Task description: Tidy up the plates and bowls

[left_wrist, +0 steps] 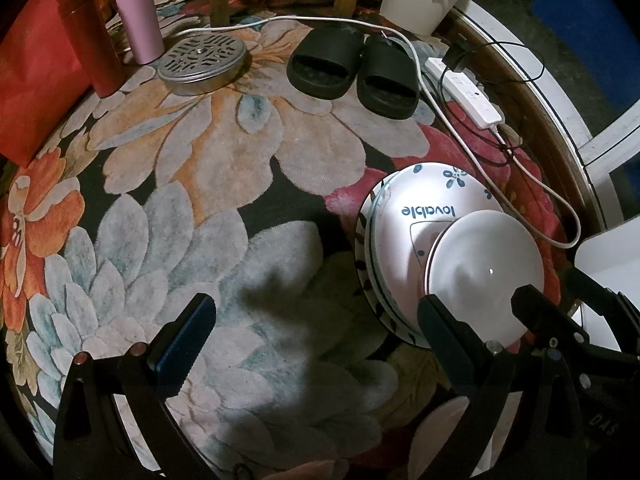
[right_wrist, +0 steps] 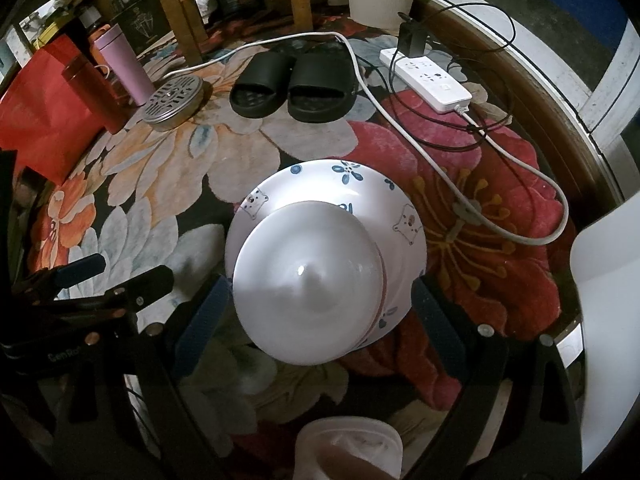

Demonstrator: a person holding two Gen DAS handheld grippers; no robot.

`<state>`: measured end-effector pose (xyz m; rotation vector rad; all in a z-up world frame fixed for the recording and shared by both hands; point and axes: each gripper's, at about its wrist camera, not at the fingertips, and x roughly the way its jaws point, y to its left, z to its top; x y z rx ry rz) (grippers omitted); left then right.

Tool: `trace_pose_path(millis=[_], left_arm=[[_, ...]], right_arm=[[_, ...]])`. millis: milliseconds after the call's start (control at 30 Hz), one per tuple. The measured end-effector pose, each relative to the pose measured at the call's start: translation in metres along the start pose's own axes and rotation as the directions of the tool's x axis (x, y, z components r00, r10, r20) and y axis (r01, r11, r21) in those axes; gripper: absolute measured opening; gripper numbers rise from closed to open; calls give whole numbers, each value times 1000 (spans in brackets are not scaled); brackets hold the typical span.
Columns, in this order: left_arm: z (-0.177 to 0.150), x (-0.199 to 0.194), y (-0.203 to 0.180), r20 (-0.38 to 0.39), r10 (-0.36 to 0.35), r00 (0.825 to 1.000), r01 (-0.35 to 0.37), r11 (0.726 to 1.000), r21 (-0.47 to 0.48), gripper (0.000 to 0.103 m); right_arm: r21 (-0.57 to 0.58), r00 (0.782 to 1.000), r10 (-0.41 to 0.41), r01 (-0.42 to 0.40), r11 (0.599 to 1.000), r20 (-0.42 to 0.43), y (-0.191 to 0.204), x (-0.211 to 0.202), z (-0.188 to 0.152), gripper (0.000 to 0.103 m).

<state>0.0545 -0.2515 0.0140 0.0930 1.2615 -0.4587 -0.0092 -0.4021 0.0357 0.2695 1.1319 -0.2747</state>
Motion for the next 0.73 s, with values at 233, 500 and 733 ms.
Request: trace_pose_path(millis=[233,500,733], left_arm=[[-1,-1,1,2,-3,1000,3,1000,1,101],[-3,-10,8,21,-5,1000,5,1000,-19,101],[-8,-17,27,36,9,999,-8,999,-33,101]], right_arm=[[1,1000,1,-1,1000,0,0,0,0,94],[-29,1000,11,-10,1000,14,11,-6,4,94],[-63,999,35,-34,997,19,28,-5,6,94]])
